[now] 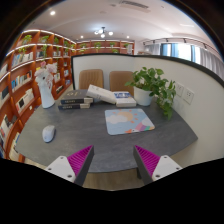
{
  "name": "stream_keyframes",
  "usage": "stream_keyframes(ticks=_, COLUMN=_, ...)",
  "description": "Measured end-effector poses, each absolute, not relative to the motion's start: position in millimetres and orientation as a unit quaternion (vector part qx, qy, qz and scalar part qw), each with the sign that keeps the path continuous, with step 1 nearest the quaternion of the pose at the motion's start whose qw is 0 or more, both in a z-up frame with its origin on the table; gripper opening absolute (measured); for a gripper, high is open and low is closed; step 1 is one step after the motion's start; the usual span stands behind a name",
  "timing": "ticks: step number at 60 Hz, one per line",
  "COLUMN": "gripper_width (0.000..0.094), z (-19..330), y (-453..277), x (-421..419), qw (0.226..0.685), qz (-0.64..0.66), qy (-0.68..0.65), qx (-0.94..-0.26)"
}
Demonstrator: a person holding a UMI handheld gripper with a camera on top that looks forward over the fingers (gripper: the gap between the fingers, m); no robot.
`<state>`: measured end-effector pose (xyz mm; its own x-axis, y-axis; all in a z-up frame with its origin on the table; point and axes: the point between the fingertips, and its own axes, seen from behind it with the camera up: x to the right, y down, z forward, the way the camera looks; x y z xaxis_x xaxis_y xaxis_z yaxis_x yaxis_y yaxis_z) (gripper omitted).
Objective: Arrange mouse
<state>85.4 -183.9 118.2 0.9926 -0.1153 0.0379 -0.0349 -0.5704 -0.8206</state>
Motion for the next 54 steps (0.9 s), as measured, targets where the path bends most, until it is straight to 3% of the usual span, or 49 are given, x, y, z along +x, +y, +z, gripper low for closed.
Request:
stream_keyframes(ticks=12, gripper_width=0.0833, z=57, y=-192, x=-20, qw=0.418, qz=0.007, qy=0.003, qx=-0.908)
stream_keyframes(ticks=28, gripper_width=0.0851, z=15, y=-143, x=-169, qw=0.403, qz=0.082, qy=-0.038, qx=-0.911)
stream_keyframes(ticks=46, gripper_width=0.0833, z=-8, y=-49, x=-225, qw=0.4, qz=0.07, qy=-0.045, qx=-0.913)
stream_keyframes(ticks=54, gripper_width=0.075, z=-9, y=-24, x=-227, qw=0.402, qz=0.052, qy=-0.034, qx=-0.914)
